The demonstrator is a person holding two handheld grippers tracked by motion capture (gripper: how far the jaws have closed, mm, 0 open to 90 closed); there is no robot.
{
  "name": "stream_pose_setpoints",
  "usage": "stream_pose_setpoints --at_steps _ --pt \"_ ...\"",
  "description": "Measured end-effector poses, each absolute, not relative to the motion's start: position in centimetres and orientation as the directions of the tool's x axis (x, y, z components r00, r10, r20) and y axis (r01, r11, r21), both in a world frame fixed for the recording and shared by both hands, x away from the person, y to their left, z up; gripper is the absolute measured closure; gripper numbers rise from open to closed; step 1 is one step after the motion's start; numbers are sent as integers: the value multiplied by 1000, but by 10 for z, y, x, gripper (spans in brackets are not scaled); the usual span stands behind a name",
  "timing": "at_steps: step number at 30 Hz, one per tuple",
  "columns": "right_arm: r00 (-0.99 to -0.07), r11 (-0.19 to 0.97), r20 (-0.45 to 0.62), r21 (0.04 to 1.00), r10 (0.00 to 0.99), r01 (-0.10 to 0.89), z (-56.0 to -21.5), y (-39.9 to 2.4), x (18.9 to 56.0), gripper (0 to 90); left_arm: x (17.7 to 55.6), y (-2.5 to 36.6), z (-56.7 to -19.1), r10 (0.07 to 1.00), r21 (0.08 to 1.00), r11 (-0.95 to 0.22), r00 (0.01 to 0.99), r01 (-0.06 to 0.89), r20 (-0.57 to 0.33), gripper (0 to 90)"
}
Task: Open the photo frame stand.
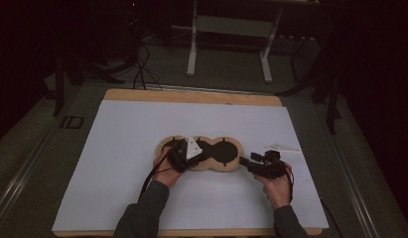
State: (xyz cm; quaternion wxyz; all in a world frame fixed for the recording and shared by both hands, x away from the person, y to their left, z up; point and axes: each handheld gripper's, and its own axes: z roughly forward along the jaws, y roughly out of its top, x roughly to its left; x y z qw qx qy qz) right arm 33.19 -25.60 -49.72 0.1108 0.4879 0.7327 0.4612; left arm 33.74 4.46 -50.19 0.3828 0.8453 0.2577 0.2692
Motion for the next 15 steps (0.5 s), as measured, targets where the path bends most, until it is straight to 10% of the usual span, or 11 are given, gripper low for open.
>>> stream_pose_setpoints --at_steps 15 --pt "-518 94 336 764 787 638 -493 -240 339 297 328 60 -502 641 828 -522 734 206 222 698"
